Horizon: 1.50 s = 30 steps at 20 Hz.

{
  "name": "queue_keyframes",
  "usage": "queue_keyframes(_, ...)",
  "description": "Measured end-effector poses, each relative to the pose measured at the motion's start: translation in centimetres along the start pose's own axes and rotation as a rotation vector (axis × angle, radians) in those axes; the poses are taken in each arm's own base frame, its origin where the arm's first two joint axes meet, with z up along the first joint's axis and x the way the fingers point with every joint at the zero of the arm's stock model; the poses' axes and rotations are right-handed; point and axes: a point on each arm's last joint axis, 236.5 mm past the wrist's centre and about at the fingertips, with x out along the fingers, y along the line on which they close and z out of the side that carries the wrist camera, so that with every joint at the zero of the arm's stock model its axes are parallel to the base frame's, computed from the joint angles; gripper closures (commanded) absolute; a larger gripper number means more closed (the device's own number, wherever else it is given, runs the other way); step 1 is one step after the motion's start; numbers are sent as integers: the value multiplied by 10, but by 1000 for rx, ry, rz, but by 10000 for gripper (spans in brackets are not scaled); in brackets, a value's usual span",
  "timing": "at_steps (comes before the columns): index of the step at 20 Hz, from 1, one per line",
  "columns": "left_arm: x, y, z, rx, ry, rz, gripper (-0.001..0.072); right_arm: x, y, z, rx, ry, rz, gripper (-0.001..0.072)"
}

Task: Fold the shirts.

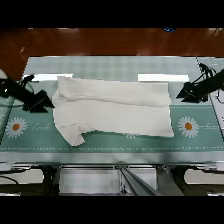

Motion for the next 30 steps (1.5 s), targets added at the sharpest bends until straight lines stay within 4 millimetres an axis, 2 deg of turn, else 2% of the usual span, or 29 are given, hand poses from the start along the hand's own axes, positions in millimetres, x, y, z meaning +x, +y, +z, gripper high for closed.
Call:
queue_keyframes(3,20,26,-46,-144,-57,-72,199,17,18,-40,12,-45,107,305)
queue_keyframes(5,37,27,-66,-232,-98,-151,199,29,28,-63,30,-72,172,305)
queue_keyframes(8,62,20,-84,-311,-124,-234,199,36,39,-88,42,-100,231,305)
queue_keyframes(13,92,-6,-98,-302,-105,-282,201,28,55,-101,32,-149,284,305)
queue_keyframes(14,97,-11,-98,-281,-104,-277,234,25,58,-102,23,-160,294,305)
queue_keyframes(15,103,-16,-99,-257,-101,-269,461,22,61,-103,10,-171,301,305)
queue_keyframes(16,108,-17,-99,-229,-103,-248,657,19,64,-104,-2,-178,306,305)
queue_keyframes(17,112,-16,-99,-206,-104,-231,679,16,65,-105,-10,-186,308,305)
queue_keyframes(18,114,-19,-99,-191,-106,-230,679,12,62,-105,-7,-199,302,305)
queue_keyframes(20,116,-22,-101,-170,-102,-230,679,5,44,-107,28,-214,252,305)
queue_keyframes(22,117,-23,-101,-156,-101,-230,679,3,9,-116,100,-197,153,305)
queue_keyframes(23,117,-23,-102,-148,-101,-229,679,4,-11,-126,149,-173,96,305)
queue_keyframes(25,117,-24,-103,-136,-98,-230,679,10,-40,-143,237,-134,29,305)
queue_keyframes(27,117,-25,-105,-126,-90,-232,679,19,-53,-157,294,-103,9,305)
queue_keyframes(30,117,-25,-106,-119,-85,-235,679,28,-60,-164,335,-87,7,305)
